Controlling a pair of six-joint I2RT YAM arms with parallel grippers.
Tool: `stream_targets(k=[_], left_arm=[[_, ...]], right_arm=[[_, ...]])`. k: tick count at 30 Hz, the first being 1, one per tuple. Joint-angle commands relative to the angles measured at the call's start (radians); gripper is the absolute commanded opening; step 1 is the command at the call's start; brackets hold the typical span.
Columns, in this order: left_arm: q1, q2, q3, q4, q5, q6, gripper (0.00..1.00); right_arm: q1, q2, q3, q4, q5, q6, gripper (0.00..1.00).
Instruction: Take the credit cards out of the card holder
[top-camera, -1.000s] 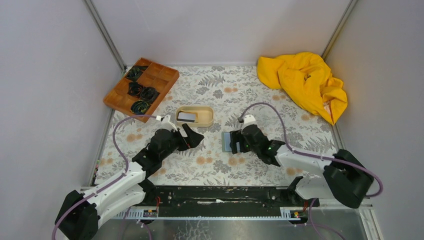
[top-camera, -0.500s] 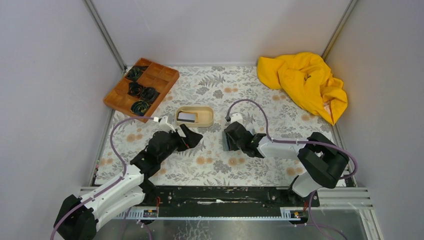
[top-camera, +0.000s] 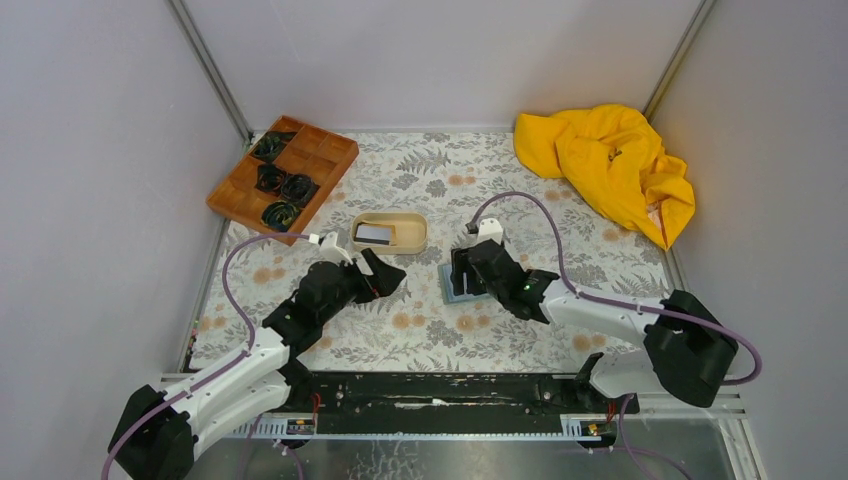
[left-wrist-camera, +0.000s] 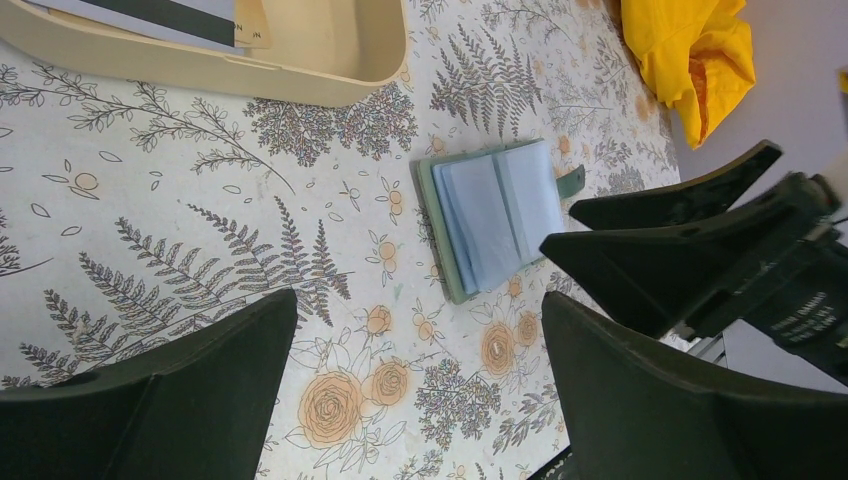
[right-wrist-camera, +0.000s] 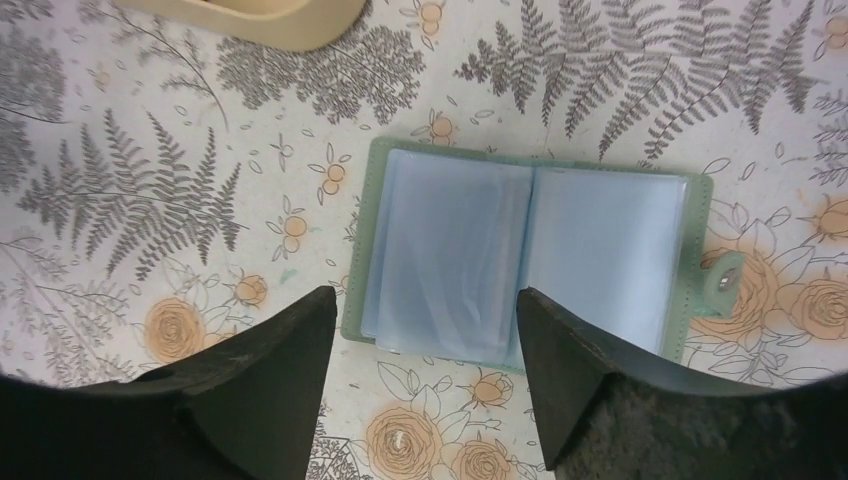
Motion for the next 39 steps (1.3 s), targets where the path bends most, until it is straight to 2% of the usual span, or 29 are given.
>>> stream_targets(k=[1,6,9,12,18,22,26,39], left_arm=[[-0.003,-0.005,-0.002,0.035,-0.01,0.021,1.0],[-0.003,-0.013,-0.006,0.035,-0.006,0.022,1.0],[-0.003,-0.011,-0.007,0.036,-0.004,0.021,1.0],[-0.003,-0.011,-0.009,0.036,0.0,0.019,1.0],[-0.003,-0.021,-0.014,0.024,-0.007,0.019,1.0],[-0.003,-0.034,-0.014,0.021,-0.008,0.019,1.0],[-0.003,-0.036,-0.009,0.017,-0.008,0.022,1.0],[-0.003,-0.049,-0.008,0.001,-0.027,0.023,1.0]], right_arm=[[-0.004,-0.077,-0.001,-0.017,0.027,0.006,0.74],[-0.012,-0.09,-0.013,-0.023,0.032,-0.014,0.73],[-0.01,-0.034,0.007,-0.034,0.014,-0.031,0.79],[-0.011,0.004,0.024,-0.03,-0.005,-0.011,0.81],[-0.034,-0.076,-0.038,0.021,-0.024,-0.002,0.8],[-0.126,-0.193,-0.123,0.065,-0.093,-0.006,0.81],[-0.189,-0.253,-0.151,0.027,-0.1,-0.04,0.81],[-0.206,-0.244,-0.178,0.045,-0.14,-0.028,0.8]])
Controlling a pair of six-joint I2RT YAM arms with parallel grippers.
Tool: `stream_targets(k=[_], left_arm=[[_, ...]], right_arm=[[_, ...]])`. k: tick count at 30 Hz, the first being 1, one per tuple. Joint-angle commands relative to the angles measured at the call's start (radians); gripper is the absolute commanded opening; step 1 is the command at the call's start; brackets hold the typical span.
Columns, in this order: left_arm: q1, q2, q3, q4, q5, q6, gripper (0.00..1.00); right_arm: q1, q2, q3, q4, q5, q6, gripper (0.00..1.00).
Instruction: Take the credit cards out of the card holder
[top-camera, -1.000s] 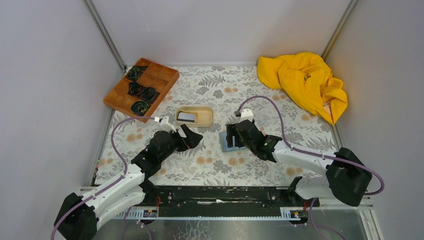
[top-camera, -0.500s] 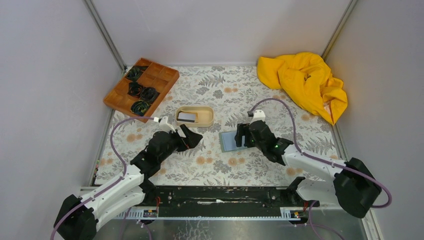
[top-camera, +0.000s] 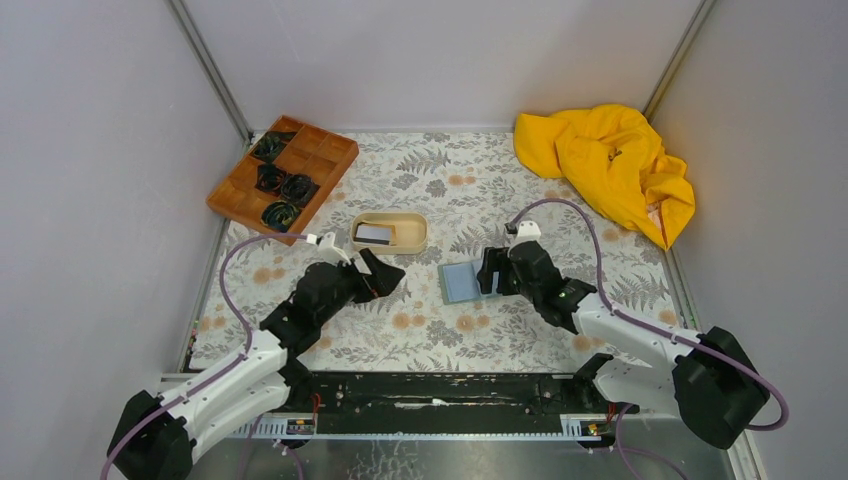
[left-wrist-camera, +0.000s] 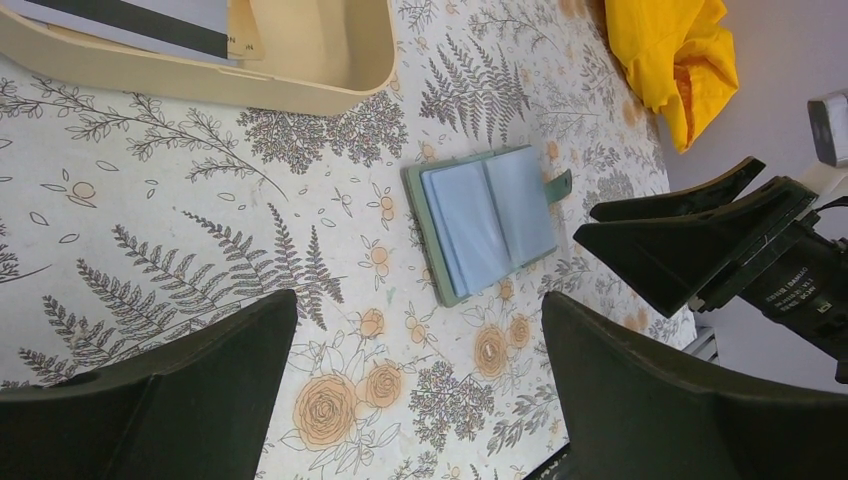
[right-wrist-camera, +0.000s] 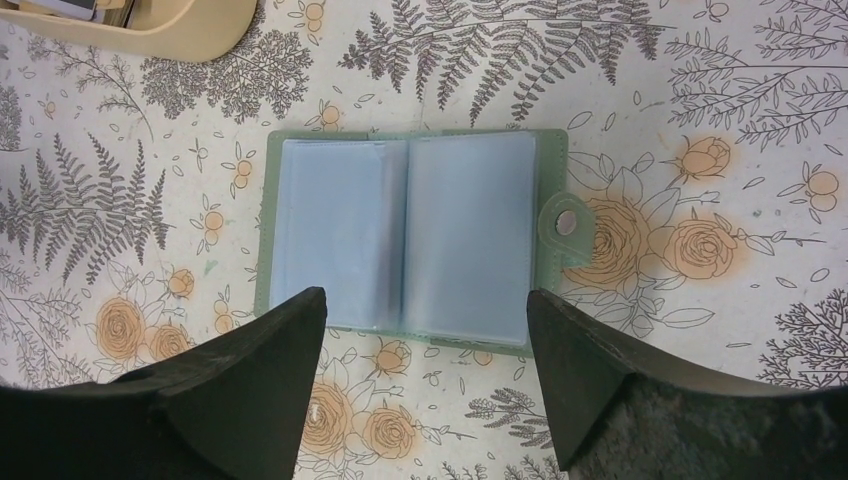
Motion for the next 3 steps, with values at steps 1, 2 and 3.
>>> stream_targets(k=[1,2,3], left_arm=[[-0.004,-0.021,-0.003,0.0,-0.029,0.023,1.0],[-0.003,-0.024,-0.002,-0.002,-0.031,0.024,1.0],[-0.003,-0.026,-0.002,-0.002,-0.031,0.025,1.0]], right_arm=[[-0.007,-0.001,-0.001,0.035,-0.018,-0.003,0.8],[-0.007,-0.002,-0.001,0.035,-0.018,-0.004,0.8],[-0.007,-0.004,-0.001,0.032,-0.017,-0.005,0.8]])
